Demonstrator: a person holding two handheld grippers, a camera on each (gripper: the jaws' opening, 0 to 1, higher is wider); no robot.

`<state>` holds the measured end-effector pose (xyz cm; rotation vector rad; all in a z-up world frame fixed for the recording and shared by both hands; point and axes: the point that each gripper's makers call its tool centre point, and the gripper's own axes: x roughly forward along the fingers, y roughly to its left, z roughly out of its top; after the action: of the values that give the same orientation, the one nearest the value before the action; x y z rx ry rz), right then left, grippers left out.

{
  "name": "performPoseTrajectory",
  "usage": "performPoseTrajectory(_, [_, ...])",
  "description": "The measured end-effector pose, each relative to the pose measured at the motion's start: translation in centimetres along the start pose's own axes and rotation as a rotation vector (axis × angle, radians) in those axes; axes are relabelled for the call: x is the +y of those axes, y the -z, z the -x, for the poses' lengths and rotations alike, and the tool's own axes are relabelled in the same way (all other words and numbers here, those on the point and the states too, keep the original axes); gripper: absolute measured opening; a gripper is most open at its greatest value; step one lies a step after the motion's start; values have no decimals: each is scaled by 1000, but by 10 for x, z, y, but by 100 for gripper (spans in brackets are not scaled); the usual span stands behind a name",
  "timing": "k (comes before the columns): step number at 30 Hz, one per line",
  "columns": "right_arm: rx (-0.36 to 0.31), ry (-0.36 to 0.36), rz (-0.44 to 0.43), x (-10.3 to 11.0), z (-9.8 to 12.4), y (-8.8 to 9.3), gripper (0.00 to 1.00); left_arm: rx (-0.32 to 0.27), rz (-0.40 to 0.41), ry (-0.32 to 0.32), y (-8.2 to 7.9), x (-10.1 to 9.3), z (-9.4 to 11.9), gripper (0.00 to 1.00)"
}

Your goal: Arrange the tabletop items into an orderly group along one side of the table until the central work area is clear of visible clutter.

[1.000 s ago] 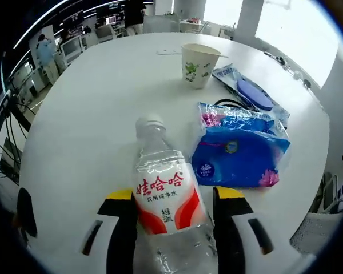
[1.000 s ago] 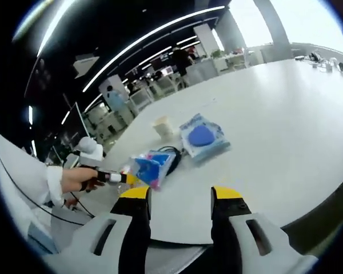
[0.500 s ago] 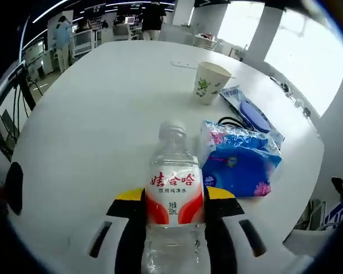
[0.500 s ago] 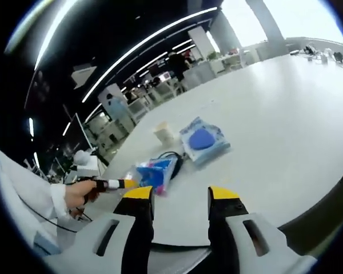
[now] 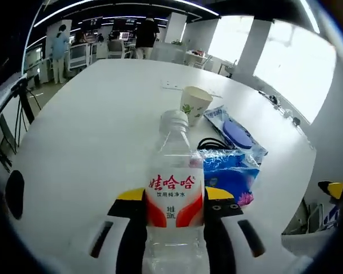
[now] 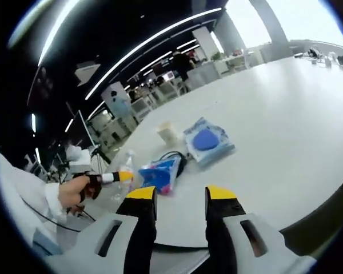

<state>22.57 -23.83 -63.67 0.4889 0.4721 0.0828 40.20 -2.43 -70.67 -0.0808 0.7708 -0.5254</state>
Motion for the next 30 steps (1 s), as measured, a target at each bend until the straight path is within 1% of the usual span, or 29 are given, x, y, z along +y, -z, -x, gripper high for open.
performPoseTrajectory(3, [-14,-7,2,3,0,-3,33,-27,-18,9,-7,-3,3,37])
performPoseTrajectory(5, [-26,-18,8,5,-1,-5,33,-72,8,30,-15,-7,7,37])
performPoseTrajectory(6, [-32,-24,7,6,-1,-7,33,-80,22,37,-17,-8,9,37])
performPoseTrajectory(8, [-35,-30,10,8,-2,-8,33,-89,23,38,-19,-9,11,37])
performPoseTrajectory(12, [-34,-46,18,11,-3,-10,29,-119,-13,61,-24,-19,16,37])
performPoseTrajectory(14, [-65,-79,-6,18,-4,-16,31,-146,-40,79,-28,-25,20,38])
performPoseTrajectory(17, [-69,-118,-23,26,-6,-20,33,-166,-42,97,-31,-33,27,38])
performPoseTrajectory(19, [-57,-149,-12,35,-11,-22,33,-180,-74,111,-34,-40,31,38])
performPoseTrajectory(20, [-55,-163,-7,39,-13,-23,34,-187,-104,114,-36,-44,33,38])
performPoseTrajectory(22, [-53,-199,3,53,-18,-28,35,-199,-135,126,-39,-50,36,38])
performPoseTrajectory(23, [-52,-215,8,58,-20,-30,35,-223,-167,126,-43,-51,37,38])
performPoseTrajectory(25, [-56,-247,19,68,-26,-36,37,-214,-163,135,-41,-55,40,38])
performPoseTrajectory(28, [-62,-296,22,84,-36,-48,39,-231,-167,155,-44,-61,45,38])
performPoseTrajectory(30, [-63,-325,47,95,-45,-59,39,-237,-194,161,-44,-65,48,38])
